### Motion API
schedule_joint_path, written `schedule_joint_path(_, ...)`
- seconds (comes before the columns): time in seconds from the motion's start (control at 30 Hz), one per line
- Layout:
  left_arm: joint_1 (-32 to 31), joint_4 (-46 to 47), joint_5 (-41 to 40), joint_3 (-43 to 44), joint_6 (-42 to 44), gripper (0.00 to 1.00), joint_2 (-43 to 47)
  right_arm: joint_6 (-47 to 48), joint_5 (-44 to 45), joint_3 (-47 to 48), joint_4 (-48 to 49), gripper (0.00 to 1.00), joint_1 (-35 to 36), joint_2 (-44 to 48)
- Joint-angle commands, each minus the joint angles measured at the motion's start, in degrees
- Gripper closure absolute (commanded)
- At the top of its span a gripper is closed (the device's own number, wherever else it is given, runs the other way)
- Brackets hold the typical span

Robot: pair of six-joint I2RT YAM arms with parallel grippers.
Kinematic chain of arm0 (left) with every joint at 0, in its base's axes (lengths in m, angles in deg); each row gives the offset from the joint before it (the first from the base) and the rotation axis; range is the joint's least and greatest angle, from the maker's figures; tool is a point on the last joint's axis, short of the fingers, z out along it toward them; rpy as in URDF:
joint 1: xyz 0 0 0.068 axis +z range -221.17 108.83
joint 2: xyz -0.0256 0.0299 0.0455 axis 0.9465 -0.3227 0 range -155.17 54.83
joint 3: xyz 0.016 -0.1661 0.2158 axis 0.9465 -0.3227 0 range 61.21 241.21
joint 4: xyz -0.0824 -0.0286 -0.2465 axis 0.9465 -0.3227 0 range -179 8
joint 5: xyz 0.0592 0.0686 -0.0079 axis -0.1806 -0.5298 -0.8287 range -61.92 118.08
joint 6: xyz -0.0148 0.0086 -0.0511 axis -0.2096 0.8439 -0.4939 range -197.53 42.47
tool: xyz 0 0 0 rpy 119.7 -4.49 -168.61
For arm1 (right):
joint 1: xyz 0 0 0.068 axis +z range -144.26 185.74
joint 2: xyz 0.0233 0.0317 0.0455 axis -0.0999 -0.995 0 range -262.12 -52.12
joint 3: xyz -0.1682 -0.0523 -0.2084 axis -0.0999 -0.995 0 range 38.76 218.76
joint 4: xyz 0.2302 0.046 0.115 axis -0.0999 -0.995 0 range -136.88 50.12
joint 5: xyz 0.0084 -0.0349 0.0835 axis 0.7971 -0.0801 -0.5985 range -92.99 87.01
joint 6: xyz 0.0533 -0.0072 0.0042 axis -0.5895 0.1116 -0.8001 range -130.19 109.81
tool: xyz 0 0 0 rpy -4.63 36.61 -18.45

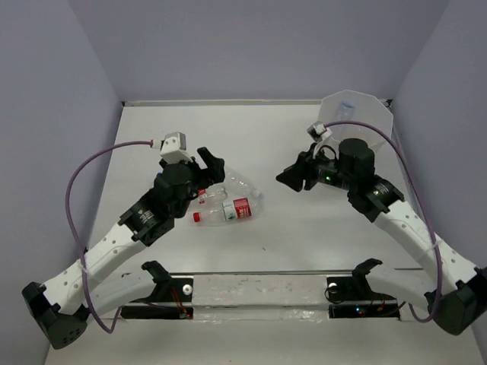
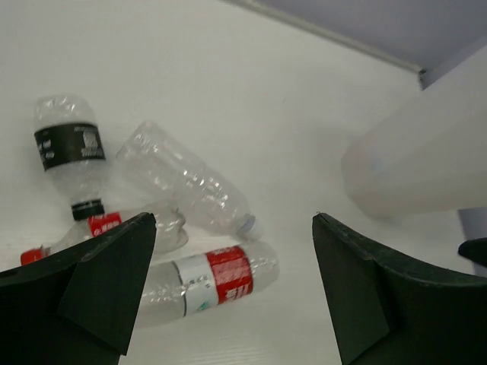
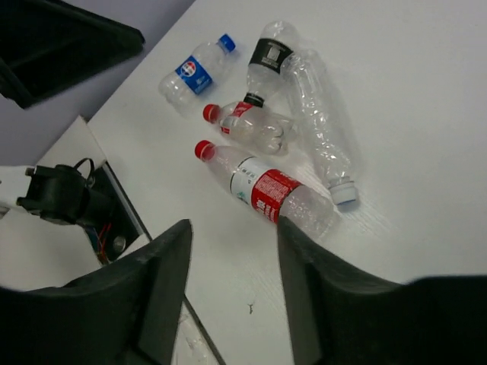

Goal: Put the plastic bottles in the bin

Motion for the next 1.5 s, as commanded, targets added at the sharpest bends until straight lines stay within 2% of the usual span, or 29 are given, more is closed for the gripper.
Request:
schedule_joint_path(0.0,0.33,-7.0,-0.73,-5.68,-9.47,0.08,2.82,7.77,5.06,6.97,-0.17,0.31,5.15,-11.67)
schedule_joint_path(0.1,0.24,-7.17,2.78,-10.6,-11.67,0.12,7.04,10.42,4.62,12.41,-1.4,0.2,6.38,-20.55)
schedule_joint_path(0.23,0.24,-7.7,5.69,-16.22,-16.84,0.15,11.95,16.04,3.91,22.33,-5.52,0.14,6.91,-31.71)
schedule_joint_path(0.4,0.24,-11.47,5.69,-17.91,-22.12,0.14,15.48,22.11,5.31,37.11,-13.35,0.09,7.96,-45.34)
schedule_joint_path(0.53,0.24,-9.9,9.46,-21.5,-24.15,0.14,18.29,25.71,6.54,47.13,-18.35,0.04,9.98,-57.01)
schedule_joint_path(0.7,0.24,-11.31,10.6,-23.97,-27.92,0.02,19.44,29.49,9.71,59.87,-24.34,0.02,12.62,-66.25)
schedule_joint_path(1.03,0.33,-9.46,10.35,-31.7,-38.74,0.01,21.99,30.73,7.96,67.98,-25.66,0.02,13.85,-75.49)
schedule_joint_path(1.3,0.24,-1.11,9.56,-36.54,-43.48,0.01,13.21,30.38,8.22,72.11,-24.7,0.01,13.85,-81.65)
schedule_joint_path(1.4,0.24,1.09,7.72,-36.81,-45.42,0.01,10.3,30.29,9.71,70.62,-21.54,0.03,13.85,-81.57)
schedule_joint_path(1.47,0.24,2.93,5.79,-36.37,-46.39,0.01,8.99,30.55,10.59,68.43,-19.52,0.09,13.85,-80.78)
